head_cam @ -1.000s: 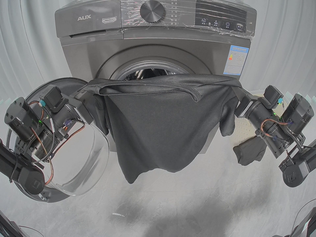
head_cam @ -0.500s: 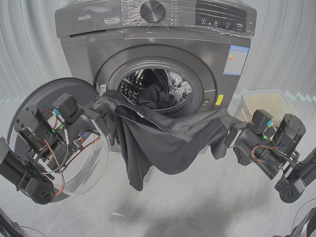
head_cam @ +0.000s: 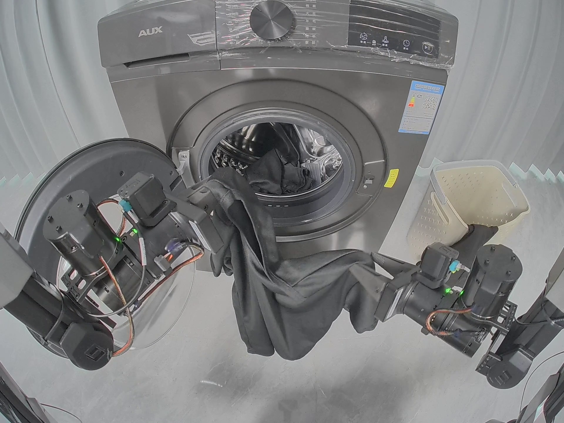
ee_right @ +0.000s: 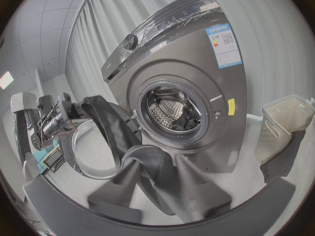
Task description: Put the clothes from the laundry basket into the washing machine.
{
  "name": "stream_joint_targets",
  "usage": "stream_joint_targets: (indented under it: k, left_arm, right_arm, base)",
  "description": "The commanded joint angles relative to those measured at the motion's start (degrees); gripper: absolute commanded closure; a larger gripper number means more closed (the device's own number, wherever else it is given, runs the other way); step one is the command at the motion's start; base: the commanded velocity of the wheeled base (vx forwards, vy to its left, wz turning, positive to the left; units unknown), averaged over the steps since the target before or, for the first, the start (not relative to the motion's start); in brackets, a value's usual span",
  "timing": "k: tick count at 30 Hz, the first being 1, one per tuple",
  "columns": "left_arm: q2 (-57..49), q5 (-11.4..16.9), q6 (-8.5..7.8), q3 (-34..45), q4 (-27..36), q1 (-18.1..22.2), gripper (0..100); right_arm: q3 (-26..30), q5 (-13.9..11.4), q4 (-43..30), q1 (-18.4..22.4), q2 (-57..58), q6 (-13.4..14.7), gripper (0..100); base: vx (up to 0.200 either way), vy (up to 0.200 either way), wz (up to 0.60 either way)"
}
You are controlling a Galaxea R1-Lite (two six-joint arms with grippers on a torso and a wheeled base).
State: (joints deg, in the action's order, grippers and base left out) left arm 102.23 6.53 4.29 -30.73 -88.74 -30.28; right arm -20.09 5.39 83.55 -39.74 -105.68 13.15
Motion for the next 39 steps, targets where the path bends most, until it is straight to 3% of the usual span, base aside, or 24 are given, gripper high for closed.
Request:
stream_joint_targets:
  k: [1, 10, 13, 19, 24, 33, 37, 39]
  left_arm:
    - [1.8, -0.2, 0.19, -2.8, 0.0, 0.0, 100]
    - [6.0, -1.6, -0.07, -8.6, 0.1, -1.2, 100]
    - [6.1, -1.8, -0.07, -9.5, 0.1, -1.2, 100]
    - [5.8, -1.0, -0.16, -10.2, 0.1, -3.2, 100]
    - [5.4, -1.0, -0.16, -11.0, 0.2, -4.0, 100]
    - [5.3, -0.9, -0.25, -12.3, 0.5, -4.1, 100]
    - [5.3, -0.8, -0.25, -12.5, 0.4, -4.1, 100]
    - [5.3, -0.8, -0.25, -12.5, 0.4, -4.1, 100]
  right_arm:
    - [2.8, 0.2, -0.4, -3.3, -1.3, 0.0, 0]
    - [13.1, -0.1, -0.9, -8.9, -1.1, -0.8, 0]
    - [13.6, 0.0, -0.5, -9.6, -1.3, -0.6, 0]
    - [8.0, -0.2, -0.4, -4.9, -2.2, -0.8, 0]
    - [5.1, -4.2, 0.3, -4.4, -3.3, -0.8, 0]
    - [-3.3, -4.8, 2.4, -1.4, -12.4, -1.3, 0]
    - [-9.0, -8.3, 3.5, -0.5, -16.7, -0.8, 0]
    - [-11.0, -8.7, 3.3, -0.3, -18.5, -0.8, 0]
  base:
    - [0.0, 0.0, 0.0]
    - [0.0, 0.0, 0.0]
    - [0.0, 0.0, 0.0]
    - [0.0, 0.0, 0.0]
    - [0.0, 0.0, 0.0]
    - [0.0, 0.0, 0.0]
    - [0.0, 0.0, 0.0]
    - [0.0, 0.0, 0.0]
